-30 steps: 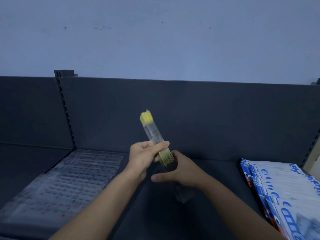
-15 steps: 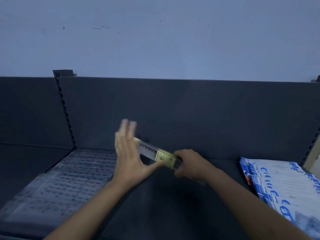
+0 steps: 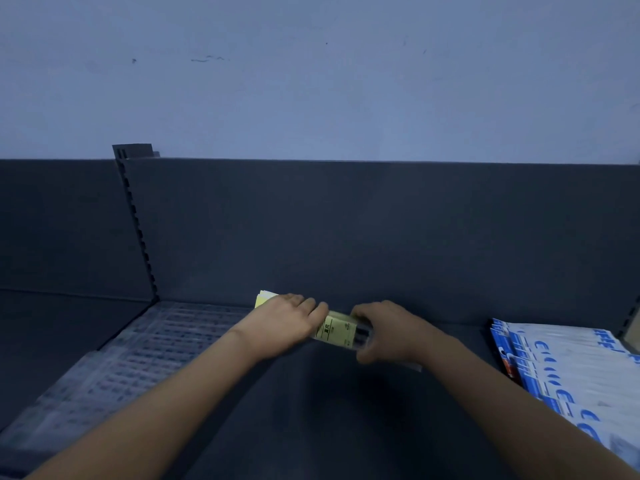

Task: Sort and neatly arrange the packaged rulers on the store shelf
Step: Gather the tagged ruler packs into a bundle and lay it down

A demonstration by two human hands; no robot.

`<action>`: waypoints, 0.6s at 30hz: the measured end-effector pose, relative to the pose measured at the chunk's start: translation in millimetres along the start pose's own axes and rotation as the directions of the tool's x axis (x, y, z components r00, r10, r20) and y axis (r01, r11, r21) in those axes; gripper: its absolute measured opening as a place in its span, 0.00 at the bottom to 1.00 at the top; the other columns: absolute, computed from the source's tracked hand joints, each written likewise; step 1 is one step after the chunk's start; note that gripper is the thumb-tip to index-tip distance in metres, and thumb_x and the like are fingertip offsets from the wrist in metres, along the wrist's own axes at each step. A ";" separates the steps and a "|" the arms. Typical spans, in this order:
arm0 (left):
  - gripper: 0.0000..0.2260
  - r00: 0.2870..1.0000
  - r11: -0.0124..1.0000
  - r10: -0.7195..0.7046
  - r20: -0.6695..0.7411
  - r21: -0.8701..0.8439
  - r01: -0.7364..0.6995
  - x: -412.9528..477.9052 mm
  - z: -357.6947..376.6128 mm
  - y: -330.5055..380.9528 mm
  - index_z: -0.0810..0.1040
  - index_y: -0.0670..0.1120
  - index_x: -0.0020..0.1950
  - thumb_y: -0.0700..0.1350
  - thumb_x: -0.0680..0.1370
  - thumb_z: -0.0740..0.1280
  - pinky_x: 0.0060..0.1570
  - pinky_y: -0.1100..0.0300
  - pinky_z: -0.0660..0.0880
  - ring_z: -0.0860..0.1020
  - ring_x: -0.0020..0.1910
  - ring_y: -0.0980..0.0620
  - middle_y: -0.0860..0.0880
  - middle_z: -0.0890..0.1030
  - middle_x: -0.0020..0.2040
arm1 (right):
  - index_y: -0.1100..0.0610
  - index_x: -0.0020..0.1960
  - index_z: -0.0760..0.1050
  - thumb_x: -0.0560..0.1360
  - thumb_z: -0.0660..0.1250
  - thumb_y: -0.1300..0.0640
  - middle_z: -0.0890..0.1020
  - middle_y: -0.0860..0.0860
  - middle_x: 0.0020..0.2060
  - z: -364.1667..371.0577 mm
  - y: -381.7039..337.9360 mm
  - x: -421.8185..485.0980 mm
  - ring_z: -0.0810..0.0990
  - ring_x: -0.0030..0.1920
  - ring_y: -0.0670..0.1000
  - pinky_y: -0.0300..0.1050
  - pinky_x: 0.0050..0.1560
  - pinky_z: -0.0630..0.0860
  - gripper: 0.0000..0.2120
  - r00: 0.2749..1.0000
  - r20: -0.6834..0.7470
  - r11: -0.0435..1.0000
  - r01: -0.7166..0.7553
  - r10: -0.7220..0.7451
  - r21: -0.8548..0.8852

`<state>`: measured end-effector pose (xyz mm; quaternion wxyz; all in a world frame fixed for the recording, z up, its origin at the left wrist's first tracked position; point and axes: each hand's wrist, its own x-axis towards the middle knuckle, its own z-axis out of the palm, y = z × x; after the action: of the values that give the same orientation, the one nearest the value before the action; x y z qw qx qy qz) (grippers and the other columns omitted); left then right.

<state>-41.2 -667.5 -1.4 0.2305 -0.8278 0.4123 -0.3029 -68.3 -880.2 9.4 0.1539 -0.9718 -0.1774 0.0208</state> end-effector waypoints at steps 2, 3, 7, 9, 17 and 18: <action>0.15 0.985 0.991 -0.030 0.169 -0.123 0.051 4.3 0.7 -1.5 0.74 0.45 0.56 0.50 0.74 0.69 0.41 0.55 0.75 0.80 0.44 0.47 0.48 0.81 0.47 | 0.47 0.55 0.70 0.67 0.70 0.50 0.76 0.45 0.47 5.3 2.9 -4.4 0.76 0.46 0.48 0.45 0.44 0.76 0.18 0.996 -0.076 0.995 0.031 -0.038 -0.090; 0.14 0.963 0.976 -0.037 0.268 -0.196 0.092 7.4 3.4 -2.4 0.71 0.45 0.59 0.49 0.77 0.64 0.43 0.53 0.73 0.79 0.49 0.45 0.47 0.80 0.52 | 0.47 0.59 0.69 0.69 0.69 0.48 0.75 0.45 0.51 9.0 4.8 -6.7 0.75 0.49 0.48 0.46 0.48 0.76 0.20 0.994 -0.089 0.991 0.048 -0.059 -0.121; 0.12 0.920 0.914 -0.041 0.391 -0.357 0.193 21.6 17.6 -4.3 0.73 0.47 0.55 0.48 0.74 0.66 0.40 0.55 0.67 0.78 0.48 0.43 0.46 0.80 0.50 | 0.48 0.67 0.64 0.75 0.64 0.47 0.74 0.47 0.59 25.7 14.6 -9.4 0.74 0.58 0.51 0.46 0.55 0.72 0.23 0.996 -0.073 0.983 0.034 -0.048 -0.183; 0.12 0.909 0.845 -0.037 0.415 -0.473 0.250 26.5 25.9 -4.9 0.76 0.48 0.54 0.49 0.72 0.68 0.38 0.57 0.68 0.79 0.46 0.45 0.47 0.81 0.47 | 0.49 0.69 0.63 0.77 0.61 0.47 0.74 0.49 0.61 34.3 18.0 -4.2 0.73 0.60 0.52 0.46 0.57 0.70 0.22 0.997 -0.070 0.977 0.007 -0.022 -0.213; 0.22 0.878 0.630 0.006 0.479 -0.683 0.369 15.2 52.5 -1.1 0.70 0.47 0.69 0.56 0.79 0.64 0.62 0.55 0.68 0.73 0.62 0.50 0.49 0.75 0.63 | 0.54 0.77 0.51 0.82 0.50 0.52 0.67 0.52 0.71 75.9 20.9 12.3 0.67 0.68 0.54 0.51 0.71 0.58 0.25 0.985 -0.168 0.935 -0.100 0.044 -0.340; 0.27 0.878 0.647 -0.013 0.478 -0.665 0.372 10.4 54.0 3.7 0.65 0.48 0.73 0.60 0.79 0.62 0.68 0.57 0.64 0.70 0.68 0.50 0.50 0.72 0.69 | 0.55 0.77 0.50 0.82 0.49 0.51 0.65 0.52 0.72 79.2 21.0 11.3 0.65 0.70 0.53 0.50 0.72 0.54 0.25 0.981 -0.190 0.935 -0.096 0.031 -0.341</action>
<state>-0.9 -671.0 -38.9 -0.0747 -0.9341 0.3443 0.0583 -58.1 -871.9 -72.3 -0.0062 -0.9867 -0.1319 -0.0944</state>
